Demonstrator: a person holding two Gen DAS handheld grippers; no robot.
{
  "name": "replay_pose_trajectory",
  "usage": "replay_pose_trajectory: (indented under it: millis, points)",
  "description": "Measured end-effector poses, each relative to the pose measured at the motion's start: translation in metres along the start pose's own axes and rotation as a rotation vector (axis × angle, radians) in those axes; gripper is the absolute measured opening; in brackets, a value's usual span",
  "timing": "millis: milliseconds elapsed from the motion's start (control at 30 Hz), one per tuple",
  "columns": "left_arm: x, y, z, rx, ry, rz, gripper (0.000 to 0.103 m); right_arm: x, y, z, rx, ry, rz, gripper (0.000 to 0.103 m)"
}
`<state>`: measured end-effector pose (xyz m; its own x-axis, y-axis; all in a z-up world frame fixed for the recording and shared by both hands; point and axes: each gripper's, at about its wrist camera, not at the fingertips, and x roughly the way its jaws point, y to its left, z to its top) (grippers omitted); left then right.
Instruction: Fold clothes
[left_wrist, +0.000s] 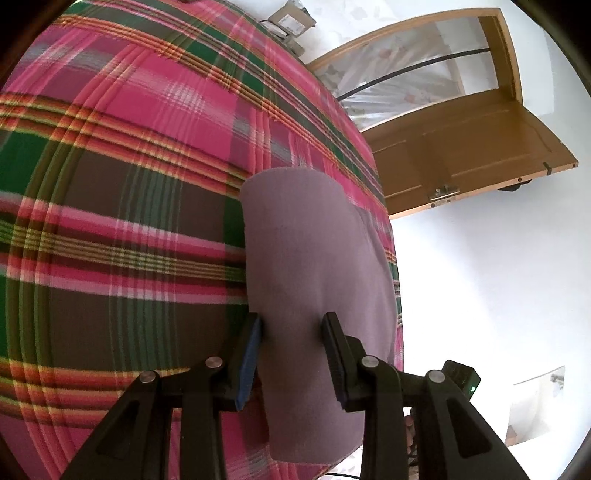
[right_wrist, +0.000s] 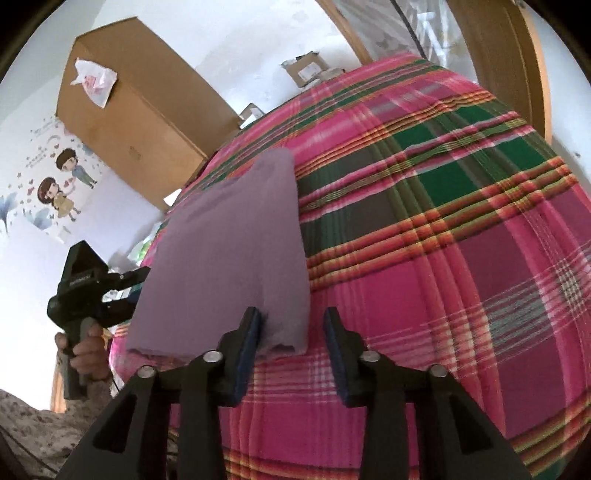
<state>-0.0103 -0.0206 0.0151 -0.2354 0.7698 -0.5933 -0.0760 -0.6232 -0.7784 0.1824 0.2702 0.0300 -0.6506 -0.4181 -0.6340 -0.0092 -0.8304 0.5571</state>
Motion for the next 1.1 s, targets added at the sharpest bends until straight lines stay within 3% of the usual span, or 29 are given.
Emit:
replay_pose_trajectory:
  millis: [133,233,367,667,733,900,1100]
  points:
    - [-0.001,0.001,-0.004,-0.005,0.000,0.001,0.034,-0.009,0.005,-0.001,-0.023,-0.030,0.003,0.011]
    - [-0.002,0.000,-0.005,-0.004,0.002,0.003,0.034,-0.014,0.003,-0.001,0.016,-0.058,0.058,0.011]
    - [-0.002,0.002,-0.006,-0.005,0.009,-0.002,0.034,0.000,-0.008,-0.004,0.070,-0.009,0.027,0.013]
    - [-0.003,0.003,-0.005,0.033,0.047,-0.015,0.042,-0.008,-0.009,0.021,-0.004,-0.032,-0.034,0.043]
    - [-0.002,0.002,-0.006,0.047,0.062,-0.020,0.043,-0.006,-0.015,0.033,0.000,-0.031,-0.032,0.055]
    - [0.000,0.008,-0.004,0.037,0.118,-0.063,0.050,0.019,-0.031,0.067,0.045,0.047,0.051,0.057]
    - [0.011,0.017,0.003,-0.005,0.168,-0.099,0.052,0.054,-0.035,0.095,0.067,0.189,0.144,0.057]
